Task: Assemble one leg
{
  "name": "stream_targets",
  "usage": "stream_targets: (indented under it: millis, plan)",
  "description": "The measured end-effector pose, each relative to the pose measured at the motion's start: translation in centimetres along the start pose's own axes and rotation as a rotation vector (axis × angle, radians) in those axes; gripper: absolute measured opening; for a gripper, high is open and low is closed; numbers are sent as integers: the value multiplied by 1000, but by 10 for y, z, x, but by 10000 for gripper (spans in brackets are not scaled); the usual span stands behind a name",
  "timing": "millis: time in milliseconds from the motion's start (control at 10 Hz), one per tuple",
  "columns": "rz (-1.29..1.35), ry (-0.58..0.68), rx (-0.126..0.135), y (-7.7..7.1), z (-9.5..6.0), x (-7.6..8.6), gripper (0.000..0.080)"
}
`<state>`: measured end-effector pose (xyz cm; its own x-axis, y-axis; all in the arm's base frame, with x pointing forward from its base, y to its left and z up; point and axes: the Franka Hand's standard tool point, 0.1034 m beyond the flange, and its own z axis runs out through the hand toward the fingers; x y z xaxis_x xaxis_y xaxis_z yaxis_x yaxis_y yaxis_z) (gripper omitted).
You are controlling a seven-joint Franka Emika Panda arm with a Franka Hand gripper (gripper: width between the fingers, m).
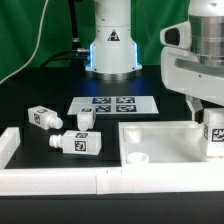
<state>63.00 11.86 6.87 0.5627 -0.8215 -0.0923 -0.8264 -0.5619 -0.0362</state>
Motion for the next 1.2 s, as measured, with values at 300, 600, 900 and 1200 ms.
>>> stream_targets:
  millis: [300,600,900,1200]
  plan:
    - [-346,22,-19,2,-1,5,647]
    - [-645,66,-45,-2,-2,9,536]
    - [-579,67,-44,-2,-2,9,283]
    - [-370,71,-35,-2,-2,9,284]
